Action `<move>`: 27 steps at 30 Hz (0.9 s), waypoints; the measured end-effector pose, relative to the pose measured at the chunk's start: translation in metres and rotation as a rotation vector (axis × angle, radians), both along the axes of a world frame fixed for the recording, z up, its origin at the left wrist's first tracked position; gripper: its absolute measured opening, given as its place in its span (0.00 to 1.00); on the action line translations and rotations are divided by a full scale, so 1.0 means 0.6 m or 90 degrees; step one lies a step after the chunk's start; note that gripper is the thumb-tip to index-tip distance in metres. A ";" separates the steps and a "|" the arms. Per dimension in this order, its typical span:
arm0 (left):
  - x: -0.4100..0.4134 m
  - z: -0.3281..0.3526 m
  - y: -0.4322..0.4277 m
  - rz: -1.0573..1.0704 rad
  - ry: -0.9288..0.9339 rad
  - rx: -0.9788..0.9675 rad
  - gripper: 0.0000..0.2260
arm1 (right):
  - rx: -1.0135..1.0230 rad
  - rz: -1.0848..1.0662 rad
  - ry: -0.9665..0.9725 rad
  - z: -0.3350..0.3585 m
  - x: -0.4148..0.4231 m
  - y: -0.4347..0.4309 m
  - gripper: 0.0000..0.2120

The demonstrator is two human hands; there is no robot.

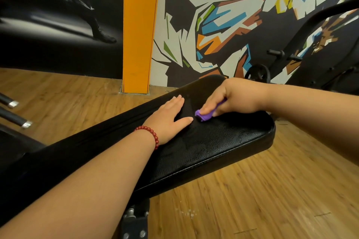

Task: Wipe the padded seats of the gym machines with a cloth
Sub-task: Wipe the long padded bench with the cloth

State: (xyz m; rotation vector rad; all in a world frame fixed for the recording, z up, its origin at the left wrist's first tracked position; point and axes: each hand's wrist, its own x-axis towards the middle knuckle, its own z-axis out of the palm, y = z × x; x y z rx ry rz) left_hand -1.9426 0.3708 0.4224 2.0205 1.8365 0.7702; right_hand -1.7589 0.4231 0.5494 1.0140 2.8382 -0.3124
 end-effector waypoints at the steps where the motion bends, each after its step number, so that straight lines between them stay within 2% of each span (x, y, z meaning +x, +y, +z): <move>1: 0.000 -0.001 0.000 0.001 0.000 0.000 0.32 | -0.012 0.008 -0.002 0.000 0.004 -0.005 0.14; 8: 0.002 0.001 -0.001 -0.001 -0.002 0.000 0.31 | 0.105 -0.009 0.059 -0.013 -0.016 0.002 0.15; 16: 0.002 0.000 -0.003 -0.002 -0.014 0.008 0.31 | -0.035 0.040 0.004 0.000 0.023 -0.030 0.14; 18: 0.002 0.000 -0.003 -0.003 -0.014 0.009 0.31 | -0.001 0.036 0.021 -0.003 0.016 -0.024 0.14; 21: 0.002 0.001 -0.005 -0.004 -0.015 0.010 0.31 | 0.125 0.039 0.063 -0.020 -0.006 -0.005 0.14; 23: 0.002 0.001 -0.005 -0.003 -0.014 0.011 0.31 | 0.151 0.031 0.079 -0.027 -0.010 -0.003 0.14; 27: 0.000 -0.002 -0.002 -0.006 -0.015 0.014 0.30 | 0.026 0.040 0.044 -0.014 0.010 -0.028 0.14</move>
